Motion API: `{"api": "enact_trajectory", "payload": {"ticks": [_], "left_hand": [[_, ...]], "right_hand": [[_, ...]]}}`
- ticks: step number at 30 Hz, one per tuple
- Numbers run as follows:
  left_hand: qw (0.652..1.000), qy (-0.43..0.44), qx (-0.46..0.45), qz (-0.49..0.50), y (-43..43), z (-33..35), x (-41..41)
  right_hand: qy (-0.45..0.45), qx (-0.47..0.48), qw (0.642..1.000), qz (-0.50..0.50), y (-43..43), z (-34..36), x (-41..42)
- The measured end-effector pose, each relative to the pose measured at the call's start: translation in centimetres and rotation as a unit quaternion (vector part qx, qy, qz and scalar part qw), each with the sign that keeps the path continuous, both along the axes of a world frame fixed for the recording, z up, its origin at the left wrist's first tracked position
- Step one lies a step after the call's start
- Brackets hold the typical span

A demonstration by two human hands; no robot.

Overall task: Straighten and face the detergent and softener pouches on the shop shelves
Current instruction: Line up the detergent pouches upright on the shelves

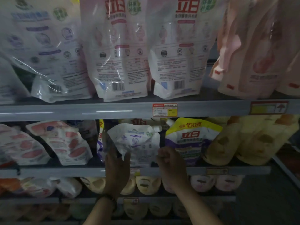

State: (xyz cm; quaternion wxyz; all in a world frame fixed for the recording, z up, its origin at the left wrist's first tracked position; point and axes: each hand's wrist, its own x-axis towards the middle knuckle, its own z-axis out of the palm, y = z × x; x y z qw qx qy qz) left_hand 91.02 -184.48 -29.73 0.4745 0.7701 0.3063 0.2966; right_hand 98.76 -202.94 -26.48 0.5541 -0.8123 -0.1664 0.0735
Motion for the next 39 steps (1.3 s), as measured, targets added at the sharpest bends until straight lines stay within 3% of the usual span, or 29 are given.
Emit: {"api": "enact_trajectory", "payload": {"ticks": [12, 19, 27, 33, 39], "left_hand": [[0.991, -0.052, 0.006, -0.121, 4.9, 0.4, 1.2], [0.989, -0.032, 0.132, -0.061, 3.7, -0.4, 0.8], [0.995, 0.002, 0.074, -0.065, 4.9, -0.9, 0.9], [0.996, -0.030, 0.065, -0.061, 3.6, -0.6, 0.5], [0.993, -0.073, 0.088, -0.030, 3.0, 0.7, 0.2]], "right_hand": [[0.045, -0.016, 0.998, 0.029, 4.1, 1.1, -2.2], [0.069, 0.009, 0.997, 0.030, 5.1, 1.7, -2.8], [0.080, 0.035, 0.995, 0.047, 5.6, 1.8, -3.0], [0.067, 0.028, 0.996, 0.056, 6.0, 1.8, -2.8], [0.066, 0.080, 0.993, 0.047, 5.3, 2.1, -2.8]]}}
